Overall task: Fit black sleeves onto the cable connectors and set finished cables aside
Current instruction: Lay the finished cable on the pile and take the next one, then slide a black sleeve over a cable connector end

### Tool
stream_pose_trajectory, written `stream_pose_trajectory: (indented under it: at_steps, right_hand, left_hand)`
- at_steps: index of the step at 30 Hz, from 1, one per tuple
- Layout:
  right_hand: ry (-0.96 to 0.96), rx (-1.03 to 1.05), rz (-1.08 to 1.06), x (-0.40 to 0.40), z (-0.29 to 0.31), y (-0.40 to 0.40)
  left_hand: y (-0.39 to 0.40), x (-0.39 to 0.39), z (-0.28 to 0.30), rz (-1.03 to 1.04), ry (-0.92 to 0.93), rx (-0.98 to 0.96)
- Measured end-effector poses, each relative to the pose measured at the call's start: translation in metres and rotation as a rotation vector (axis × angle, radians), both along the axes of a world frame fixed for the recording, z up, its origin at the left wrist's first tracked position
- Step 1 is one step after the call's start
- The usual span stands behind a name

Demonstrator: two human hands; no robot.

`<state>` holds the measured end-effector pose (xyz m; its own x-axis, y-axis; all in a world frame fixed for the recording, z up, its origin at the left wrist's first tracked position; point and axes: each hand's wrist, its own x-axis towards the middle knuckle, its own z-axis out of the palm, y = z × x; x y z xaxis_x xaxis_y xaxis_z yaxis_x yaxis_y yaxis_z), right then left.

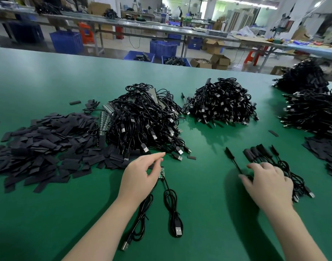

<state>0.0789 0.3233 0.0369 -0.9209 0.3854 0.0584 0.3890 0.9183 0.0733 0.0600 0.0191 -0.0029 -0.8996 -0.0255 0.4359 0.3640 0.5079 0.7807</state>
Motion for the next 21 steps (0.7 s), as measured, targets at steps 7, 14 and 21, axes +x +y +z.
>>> stream_pose_trajectory:
  at_steps: [7, 14, 21]
  right_hand:
    - [-0.153, -0.127, -0.195, -0.002, -0.018, 0.025]
    - [0.004, -0.173, -0.263, -0.013, -0.012, 0.021]
    - [-0.058, -0.406, -0.352, -0.021, 0.004, 0.067]
  left_hand:
    - [-0.002, -0.001, 0.000, 0.012, -0.041, 0.022]
    - [-0.002, 0.000, 0.001, 0.009, -0.077, 0.031]
    - [-0.001, 0.001, 0.001, -0.008, -0.107, 0.026]
